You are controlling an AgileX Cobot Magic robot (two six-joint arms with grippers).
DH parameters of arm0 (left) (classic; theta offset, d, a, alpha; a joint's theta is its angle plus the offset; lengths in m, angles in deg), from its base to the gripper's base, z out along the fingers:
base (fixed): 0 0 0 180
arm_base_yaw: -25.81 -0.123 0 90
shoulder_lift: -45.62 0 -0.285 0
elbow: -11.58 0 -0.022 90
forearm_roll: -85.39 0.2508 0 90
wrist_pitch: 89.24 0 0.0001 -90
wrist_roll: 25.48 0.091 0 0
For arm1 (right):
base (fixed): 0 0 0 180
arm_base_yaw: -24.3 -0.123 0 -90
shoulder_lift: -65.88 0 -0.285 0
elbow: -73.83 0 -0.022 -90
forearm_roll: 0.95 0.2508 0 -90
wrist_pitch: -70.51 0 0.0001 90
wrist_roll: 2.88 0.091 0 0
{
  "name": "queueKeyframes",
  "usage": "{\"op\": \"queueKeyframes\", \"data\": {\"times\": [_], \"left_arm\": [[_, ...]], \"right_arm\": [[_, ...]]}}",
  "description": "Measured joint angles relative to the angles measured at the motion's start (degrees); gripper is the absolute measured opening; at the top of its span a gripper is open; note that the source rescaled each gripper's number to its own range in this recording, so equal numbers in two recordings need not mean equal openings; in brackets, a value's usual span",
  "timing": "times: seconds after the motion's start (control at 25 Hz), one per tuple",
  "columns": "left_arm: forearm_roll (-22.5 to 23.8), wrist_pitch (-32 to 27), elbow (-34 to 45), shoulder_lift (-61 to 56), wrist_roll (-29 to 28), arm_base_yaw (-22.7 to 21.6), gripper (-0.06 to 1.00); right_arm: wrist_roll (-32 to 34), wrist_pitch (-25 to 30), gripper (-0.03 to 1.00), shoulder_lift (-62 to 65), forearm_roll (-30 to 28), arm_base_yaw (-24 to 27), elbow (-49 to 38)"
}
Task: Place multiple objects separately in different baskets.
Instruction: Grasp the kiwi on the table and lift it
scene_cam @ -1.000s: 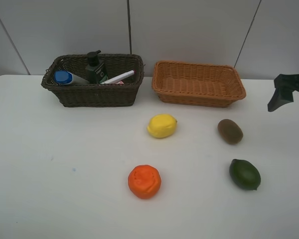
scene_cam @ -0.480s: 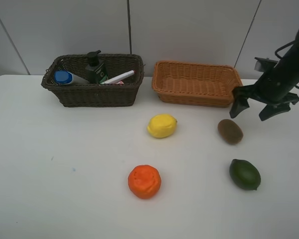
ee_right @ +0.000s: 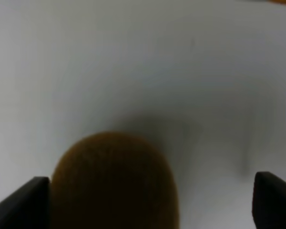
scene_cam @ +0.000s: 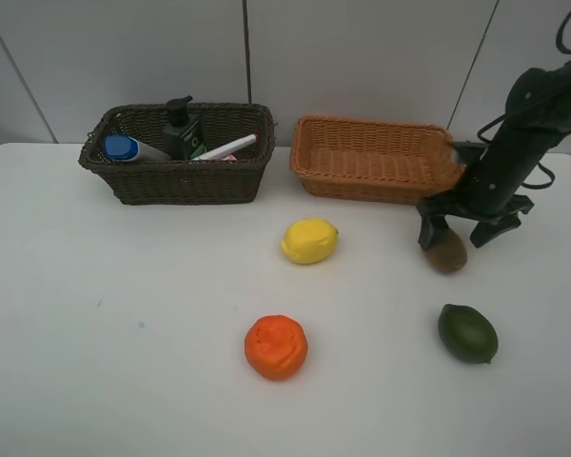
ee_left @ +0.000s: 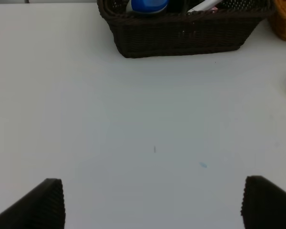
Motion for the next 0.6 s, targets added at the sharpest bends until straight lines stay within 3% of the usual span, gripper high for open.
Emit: {"op": "queueKeyframes", "data": {"times": [0.48,0.52,0.56,0.6], "left_arm": [[-0.1,0.0,0.0,0.0,0.0,0.0,0.97],[-0.1,0.0,0.0,0.0,0.0,0.0,0.97],[-0.1,0.0,0.0,0.0,0.0,0.0,0.97],[-0.1,0.0,0.0,0.0,0.0,0.0,0.97]], "right_arm": [[0.0,-0.6,0.93,-2.3,0.4,0.0,0.2],[0.0,-0.3,0.84,-2.3,0.5,0.0,0.2],[0.0,0.1,0.68,-2.3,0.5,0.0,0.2],[0.0,0.8,0.45,-2.4,0.6,0.0,0.2]]}}
